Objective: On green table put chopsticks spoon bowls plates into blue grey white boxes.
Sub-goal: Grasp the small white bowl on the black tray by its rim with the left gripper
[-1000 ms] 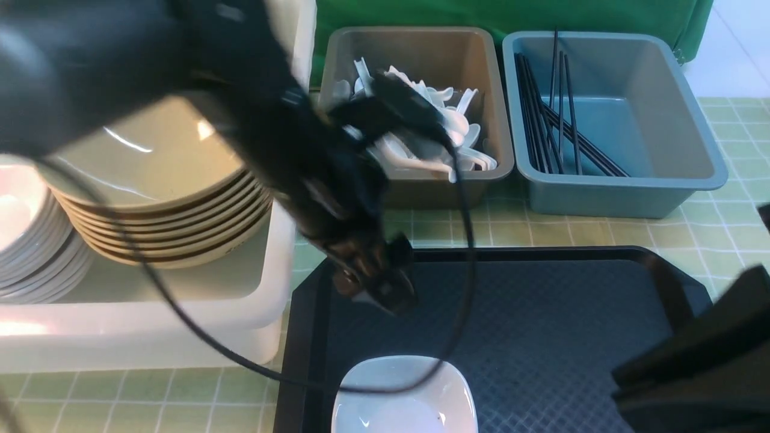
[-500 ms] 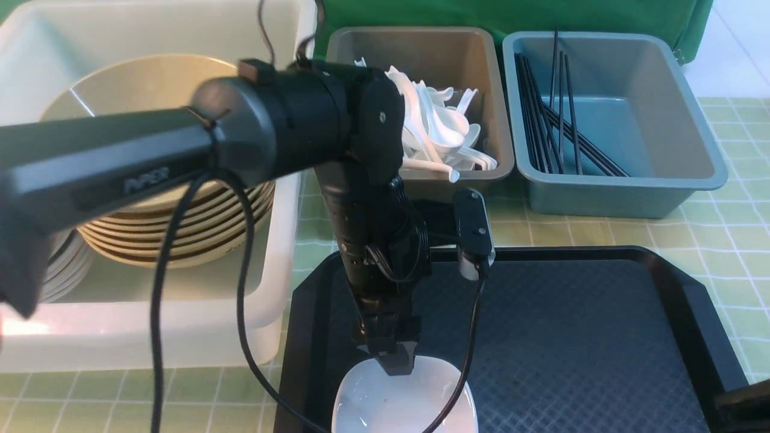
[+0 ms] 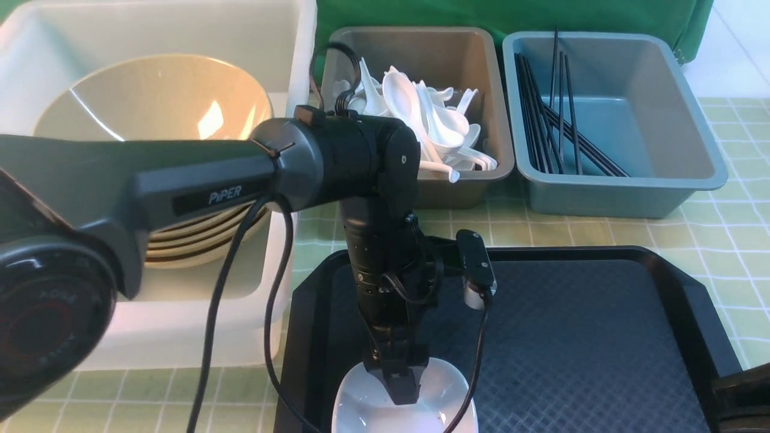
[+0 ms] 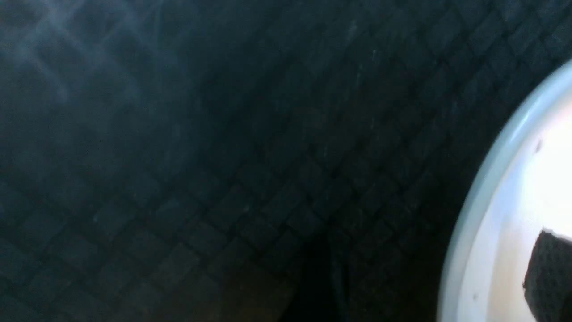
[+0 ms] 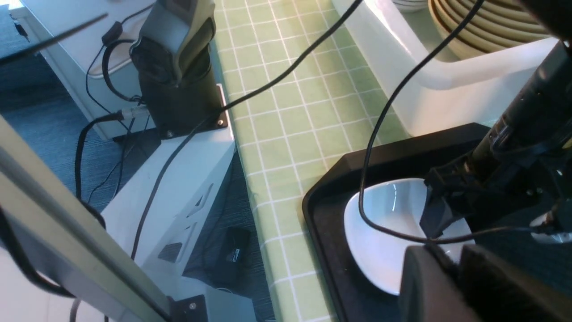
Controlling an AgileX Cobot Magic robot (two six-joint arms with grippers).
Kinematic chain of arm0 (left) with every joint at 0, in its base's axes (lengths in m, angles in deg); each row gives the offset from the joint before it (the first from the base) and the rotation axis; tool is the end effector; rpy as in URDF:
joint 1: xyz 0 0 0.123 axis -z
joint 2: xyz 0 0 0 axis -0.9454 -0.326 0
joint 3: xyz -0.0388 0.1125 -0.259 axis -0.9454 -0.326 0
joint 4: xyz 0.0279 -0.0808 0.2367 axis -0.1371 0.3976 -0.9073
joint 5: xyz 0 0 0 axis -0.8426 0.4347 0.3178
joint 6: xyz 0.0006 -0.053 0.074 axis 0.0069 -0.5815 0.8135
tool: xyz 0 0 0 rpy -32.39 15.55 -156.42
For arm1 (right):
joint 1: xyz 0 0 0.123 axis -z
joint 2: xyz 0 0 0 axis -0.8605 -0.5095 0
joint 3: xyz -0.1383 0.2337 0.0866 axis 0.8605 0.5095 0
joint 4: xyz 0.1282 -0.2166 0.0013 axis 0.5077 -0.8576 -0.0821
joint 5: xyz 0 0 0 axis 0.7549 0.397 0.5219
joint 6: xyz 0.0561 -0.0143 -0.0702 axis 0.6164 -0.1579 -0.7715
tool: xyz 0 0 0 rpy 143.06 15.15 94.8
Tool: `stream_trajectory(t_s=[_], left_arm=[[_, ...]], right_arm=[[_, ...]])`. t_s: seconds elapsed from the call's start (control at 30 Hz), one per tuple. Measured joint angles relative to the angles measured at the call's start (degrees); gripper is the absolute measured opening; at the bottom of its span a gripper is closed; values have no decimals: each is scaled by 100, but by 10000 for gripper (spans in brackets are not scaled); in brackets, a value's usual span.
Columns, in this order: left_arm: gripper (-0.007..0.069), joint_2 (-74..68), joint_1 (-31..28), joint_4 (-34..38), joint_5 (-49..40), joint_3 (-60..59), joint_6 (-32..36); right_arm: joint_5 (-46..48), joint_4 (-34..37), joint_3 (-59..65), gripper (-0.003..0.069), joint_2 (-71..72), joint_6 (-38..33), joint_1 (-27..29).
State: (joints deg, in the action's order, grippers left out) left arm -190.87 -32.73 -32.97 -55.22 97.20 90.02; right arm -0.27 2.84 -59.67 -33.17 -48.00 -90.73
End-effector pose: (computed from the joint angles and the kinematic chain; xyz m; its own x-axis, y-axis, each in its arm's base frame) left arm 0.2883 -0.2572 0.1672 0.0180 0.9900 -0.1399 0.9672 -0.0527 -0.2483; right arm 0.0728 0.0961 0.4152 -0.1840 -0.4271 -0.8853 -0.9061 0.4228 -0.0157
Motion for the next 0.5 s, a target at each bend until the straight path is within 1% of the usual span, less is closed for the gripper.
stream_trajectory(t_s=[0.07, 0.1, 0.17, 0.2, 0.23, 0.27, 0.3, 0.33, 0.37, 0.5], left_arm=[[444, -27, -5, 101, 12, 0, 8], [424, -31, -5, 117, 12, 0, 8], [321, -46, -5, 145, 32, 0, 1], [282, -46, -5, 151, 36, 0, -10], [220, -51, -11, 151, 36, 0, -41], [177, -51, -17, 156, 36, 0, -75], [156, -51, -24, 156, 36, 0, -96], [77, -45, -48, 205, 23, 0, -172], [50, -28, -68, 230, 3, 0, -187], [27, 148, -89, 269, -80, 0, -261]], right_arm=[[-18, -6, 0, 110, 0, 0, 0], [-36, -6, 0, 110, 0, 0, 0], [-81, -17, 0, 111, 0, 0, 0], [-107, -17, 0, 111, 0, 0, 0], [-128, -21, 0, 113, 0, 0, 0], [-146, -21, 0, 113, 0, 0, 0], [-144, -21, 0, 113, 0, 0, 0], [-158, -27, 0, 115, 0, -6, 0], [-163, -27, 0, 117, 0, -6, 0], [-163, -39, 0, 120, 0, -6, 0]])
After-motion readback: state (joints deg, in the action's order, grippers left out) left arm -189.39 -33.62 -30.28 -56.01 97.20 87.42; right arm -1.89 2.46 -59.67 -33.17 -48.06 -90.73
